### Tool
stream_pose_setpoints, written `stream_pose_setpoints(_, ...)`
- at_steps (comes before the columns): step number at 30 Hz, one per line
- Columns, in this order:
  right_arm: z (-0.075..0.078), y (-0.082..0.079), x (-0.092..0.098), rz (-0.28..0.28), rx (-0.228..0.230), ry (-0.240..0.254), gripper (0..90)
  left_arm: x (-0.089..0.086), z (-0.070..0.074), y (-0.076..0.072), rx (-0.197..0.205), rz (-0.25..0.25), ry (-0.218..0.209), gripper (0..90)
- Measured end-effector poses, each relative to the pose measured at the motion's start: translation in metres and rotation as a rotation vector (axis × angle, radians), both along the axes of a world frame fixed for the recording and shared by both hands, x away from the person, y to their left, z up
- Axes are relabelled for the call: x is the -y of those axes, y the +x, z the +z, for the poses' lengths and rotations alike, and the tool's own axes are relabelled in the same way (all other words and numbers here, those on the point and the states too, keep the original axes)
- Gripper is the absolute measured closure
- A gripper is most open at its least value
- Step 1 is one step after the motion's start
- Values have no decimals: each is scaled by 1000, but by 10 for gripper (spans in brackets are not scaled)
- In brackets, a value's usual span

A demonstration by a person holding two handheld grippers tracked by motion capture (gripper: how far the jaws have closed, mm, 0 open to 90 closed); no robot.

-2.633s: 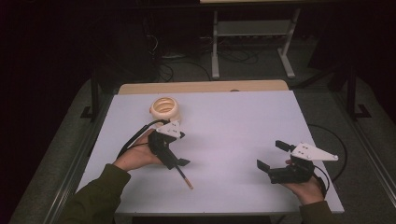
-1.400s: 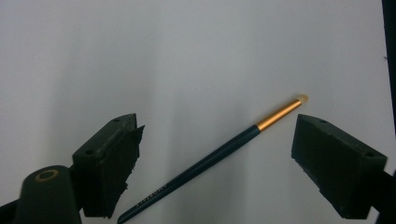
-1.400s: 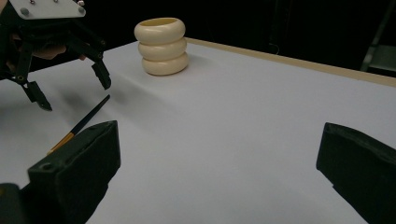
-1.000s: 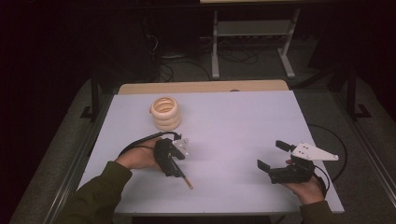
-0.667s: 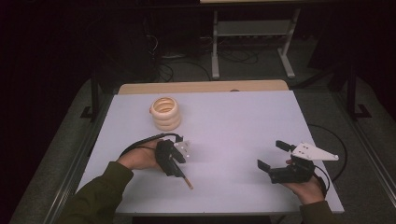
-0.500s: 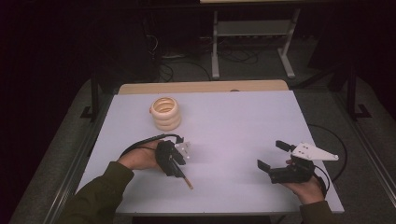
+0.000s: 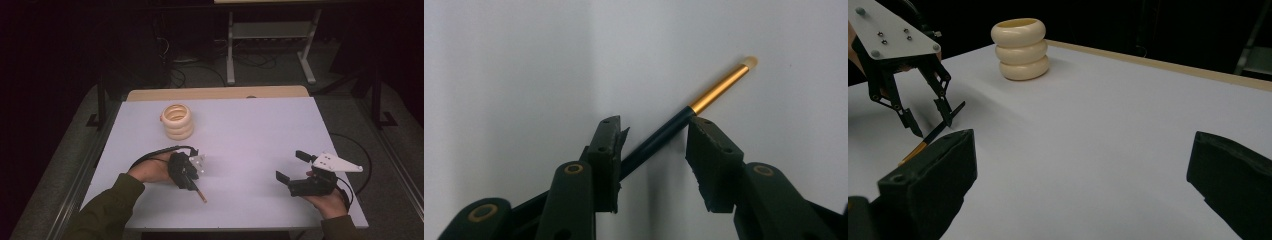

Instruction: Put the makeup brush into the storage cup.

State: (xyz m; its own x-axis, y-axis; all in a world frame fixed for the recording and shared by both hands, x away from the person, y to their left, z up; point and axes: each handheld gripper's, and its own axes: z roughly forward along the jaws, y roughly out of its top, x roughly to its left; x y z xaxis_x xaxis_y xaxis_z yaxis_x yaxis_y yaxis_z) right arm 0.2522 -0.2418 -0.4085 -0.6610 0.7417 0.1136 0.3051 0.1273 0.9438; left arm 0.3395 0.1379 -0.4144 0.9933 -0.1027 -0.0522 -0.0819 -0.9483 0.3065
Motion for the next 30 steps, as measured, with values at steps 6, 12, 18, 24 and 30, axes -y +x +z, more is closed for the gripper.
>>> stream_pose_setpoints(6, 0, 0, 1, 0, 2, -1, 0, 1, -1, 0, 5, 6, 5, 612)
stream_pose_setpoints(12, -1, 0, 1, -2, -5, -1, 0, 1, -2, 1, 13, 8, 12, 638)
stream_pose_setpoints(18, 0, 0, 1, -2, -4, 1, 0, -1, -3, 0, 22, 20, -5, 652)
stream_pose_setpoints(24, -1, 0, 1, -3, -6, 1, 0, -3, -4, 1, 20, 26, -25, 673)
stream_pose_setpoints(30, 0, 0, 1, -2, -2, -1, 0, -3, -4, 2, 25, 25, -23, 694)
